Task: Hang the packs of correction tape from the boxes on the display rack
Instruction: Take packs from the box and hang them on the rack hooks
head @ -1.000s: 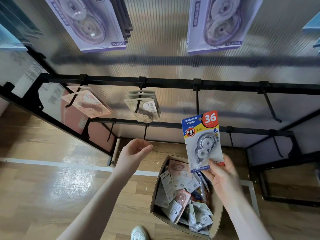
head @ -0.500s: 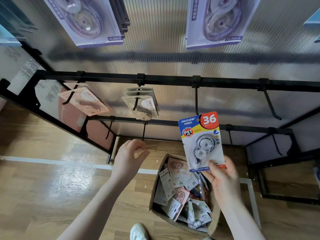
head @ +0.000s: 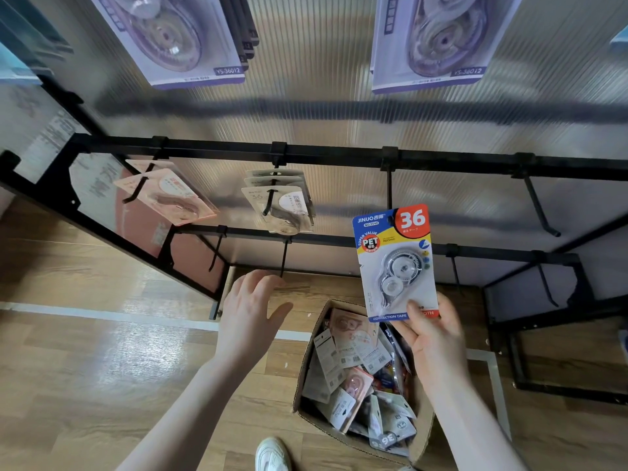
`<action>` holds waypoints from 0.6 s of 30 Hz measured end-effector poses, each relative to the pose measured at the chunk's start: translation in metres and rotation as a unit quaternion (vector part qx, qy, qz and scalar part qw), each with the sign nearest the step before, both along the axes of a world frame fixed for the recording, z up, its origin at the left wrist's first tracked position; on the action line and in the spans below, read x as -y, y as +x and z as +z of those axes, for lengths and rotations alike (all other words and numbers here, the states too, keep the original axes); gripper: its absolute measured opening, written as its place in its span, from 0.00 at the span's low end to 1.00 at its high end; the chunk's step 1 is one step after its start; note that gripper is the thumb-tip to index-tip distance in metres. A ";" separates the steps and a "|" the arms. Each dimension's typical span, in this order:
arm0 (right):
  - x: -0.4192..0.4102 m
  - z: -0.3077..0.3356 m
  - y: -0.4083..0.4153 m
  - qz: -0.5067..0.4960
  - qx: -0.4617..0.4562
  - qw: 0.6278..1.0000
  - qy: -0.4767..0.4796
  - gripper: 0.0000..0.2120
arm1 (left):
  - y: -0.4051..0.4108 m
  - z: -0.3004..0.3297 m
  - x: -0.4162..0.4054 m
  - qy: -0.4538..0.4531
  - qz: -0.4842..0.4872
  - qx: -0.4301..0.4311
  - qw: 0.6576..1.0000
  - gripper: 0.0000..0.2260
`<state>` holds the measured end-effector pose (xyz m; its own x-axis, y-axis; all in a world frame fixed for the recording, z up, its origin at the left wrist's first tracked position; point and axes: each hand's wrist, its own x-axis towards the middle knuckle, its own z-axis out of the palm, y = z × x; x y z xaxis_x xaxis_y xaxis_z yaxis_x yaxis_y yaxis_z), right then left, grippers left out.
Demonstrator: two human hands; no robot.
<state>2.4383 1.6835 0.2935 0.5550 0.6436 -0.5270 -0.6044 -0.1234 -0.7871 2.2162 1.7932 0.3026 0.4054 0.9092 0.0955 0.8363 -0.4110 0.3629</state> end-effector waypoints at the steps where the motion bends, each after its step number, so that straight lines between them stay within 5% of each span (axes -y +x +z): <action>1: -0.003 -0.001 0.001 0.000 0.005 1.000 -0.002 0.09 | 0.000 -0.001 0.000 0.000 -0.001 -0.001 1.000 0.17; 13: -0.070 -0.018 0.023 0.001 0.010 0.999 -0.034 0.04 | -0.002 -0.014 -0.004 0.003 -0.011 -0.024 1.000 0.20; 18: -0.083 -0.031 0.033 0.014 0.020 0.997 -0.074 0.17 | -0.003 -0.027 -0.005 -0.010 -0.007 -0.043 0.999 0.22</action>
